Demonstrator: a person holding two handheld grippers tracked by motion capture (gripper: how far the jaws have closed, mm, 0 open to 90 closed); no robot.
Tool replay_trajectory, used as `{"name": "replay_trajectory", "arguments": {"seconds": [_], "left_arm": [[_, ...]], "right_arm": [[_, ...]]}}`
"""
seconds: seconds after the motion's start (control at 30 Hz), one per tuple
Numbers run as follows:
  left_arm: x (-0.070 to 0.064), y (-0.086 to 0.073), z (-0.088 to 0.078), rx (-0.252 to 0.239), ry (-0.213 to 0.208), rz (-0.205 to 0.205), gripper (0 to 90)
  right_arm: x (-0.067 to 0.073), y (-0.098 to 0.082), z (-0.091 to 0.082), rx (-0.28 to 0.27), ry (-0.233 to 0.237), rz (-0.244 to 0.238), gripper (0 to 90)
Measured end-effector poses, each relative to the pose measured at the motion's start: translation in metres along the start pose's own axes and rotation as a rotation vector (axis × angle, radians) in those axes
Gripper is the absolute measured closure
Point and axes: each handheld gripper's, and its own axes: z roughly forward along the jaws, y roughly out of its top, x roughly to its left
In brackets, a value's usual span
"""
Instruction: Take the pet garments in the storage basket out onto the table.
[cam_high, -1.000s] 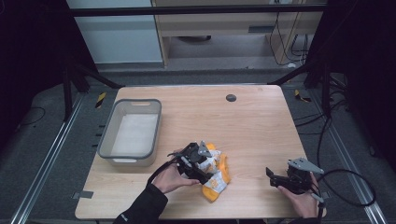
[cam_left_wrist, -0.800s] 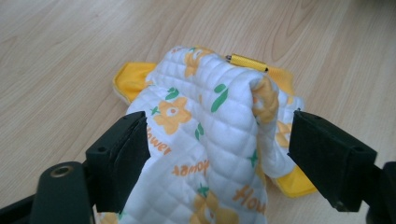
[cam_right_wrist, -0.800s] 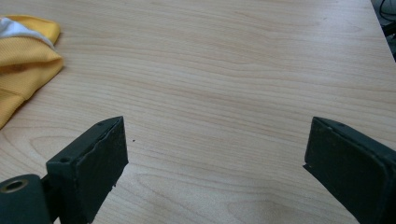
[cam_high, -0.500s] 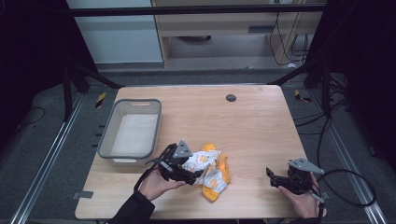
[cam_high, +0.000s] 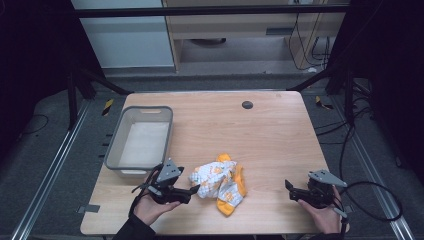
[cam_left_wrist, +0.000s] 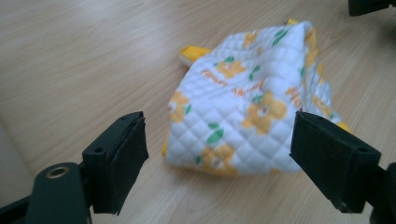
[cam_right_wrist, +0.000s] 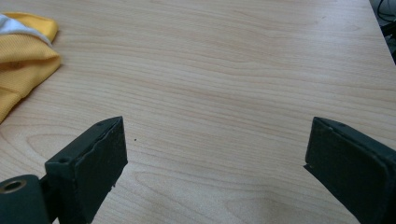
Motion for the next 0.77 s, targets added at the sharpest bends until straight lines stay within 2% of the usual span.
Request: {"name": "replay_trajectory", "arguments": {"seconds": [0.03, 0.27, 0.57, 0.77], "left_arm": [[0.001, -0.005, -0.002, -0.008, 0.006, -0.002, 17.9], [0.013, -0.035, -0.015, -0.015, 0.041, -0.061, 18.4], [0.027, -0.059, -0.032, -0.018, 0.095, -0.114, 18.4], [0.035, -0.070, -0.042, -0.028, 0.111, -0.152, 19.4]], "right_arm": [[0.001, 0.000, 0.000, 0.008, 0.001, 0.009, 5.5], [0.002, -0.001, 0.002, 0.010, -0.001, -0.004, 5.4], [0.003, -0.001, 0.001, 0.010, -0.002, -0.017, 5.2], [0.004, -0.001, 0.002, 0.015, 0.002, -0.011, 5.2]]}}
